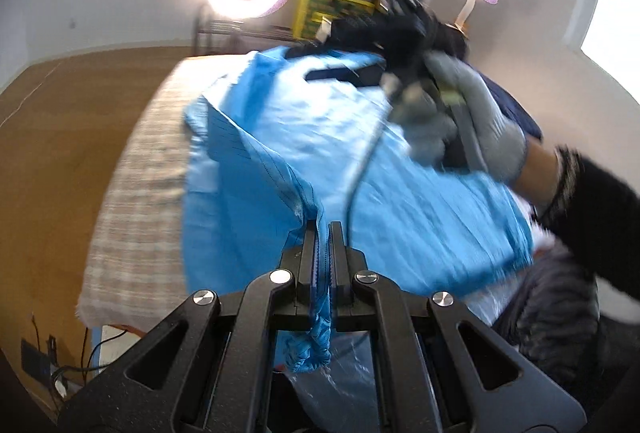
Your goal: Fold large clothes
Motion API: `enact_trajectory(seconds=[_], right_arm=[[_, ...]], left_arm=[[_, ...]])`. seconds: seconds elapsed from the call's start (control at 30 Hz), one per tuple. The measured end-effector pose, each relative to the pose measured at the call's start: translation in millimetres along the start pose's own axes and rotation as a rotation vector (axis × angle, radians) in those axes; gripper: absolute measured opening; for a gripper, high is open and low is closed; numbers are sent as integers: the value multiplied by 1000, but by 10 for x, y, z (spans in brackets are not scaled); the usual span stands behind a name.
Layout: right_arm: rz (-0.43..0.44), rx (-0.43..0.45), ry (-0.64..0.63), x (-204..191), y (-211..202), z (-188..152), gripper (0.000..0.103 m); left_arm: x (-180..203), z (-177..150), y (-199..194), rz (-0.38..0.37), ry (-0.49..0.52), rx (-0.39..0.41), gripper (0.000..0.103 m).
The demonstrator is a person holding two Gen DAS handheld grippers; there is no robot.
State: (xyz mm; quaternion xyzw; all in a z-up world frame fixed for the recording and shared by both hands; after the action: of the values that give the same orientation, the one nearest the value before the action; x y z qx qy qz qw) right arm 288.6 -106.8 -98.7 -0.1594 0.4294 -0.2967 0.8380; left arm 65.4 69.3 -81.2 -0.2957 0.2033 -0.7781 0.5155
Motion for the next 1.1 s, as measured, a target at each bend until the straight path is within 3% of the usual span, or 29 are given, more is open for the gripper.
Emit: enact_trajectory(seconds=[0.23,0.53,0.6,0.73,0.83,0.93,1.03,1.1], right_arm=[[-47,2,44,234,-268,-137,53],[-90,-34,47,387,-272,-289,53],[-124,-66,46,402,-167,-327,53],[-213,-128,-3,415,8,-388,52],[-317,-181,-71,486,84,-469,41],[-370,-221,-75,643,81,-541,40],[-376,-203,-85,688,-30,-532,40],[-325,-166,-84,595,-138,-466,41]], left_arm=[[437,-416,143,-40,134,-106,2],[411,-826,314,-10,133,-209,2],[400,-894,278,-10,97,-224,2],[319,-1026,101,-40,2,-221,16],[180,-1102,-78,-32,-86,-179,31],[-89,-1128,-139,8,-194,-129,32],[-395,-1186,-85,38,-319,-88,32],[-550,-1251,5,22,-396,-74,36]])
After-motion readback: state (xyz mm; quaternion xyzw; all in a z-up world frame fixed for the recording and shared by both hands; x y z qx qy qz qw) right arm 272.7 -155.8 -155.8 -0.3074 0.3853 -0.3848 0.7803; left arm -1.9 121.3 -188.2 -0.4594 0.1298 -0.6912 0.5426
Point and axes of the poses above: each gripper's, at about its wrist camera, not at the fingertips, and y roughly the way its jaws point, x to its right, z to its top, the point moved 1 cm from there along y, roughly the way its jaws point, and after that the axes turned 5 degrees about x, right-handed, at the moved point
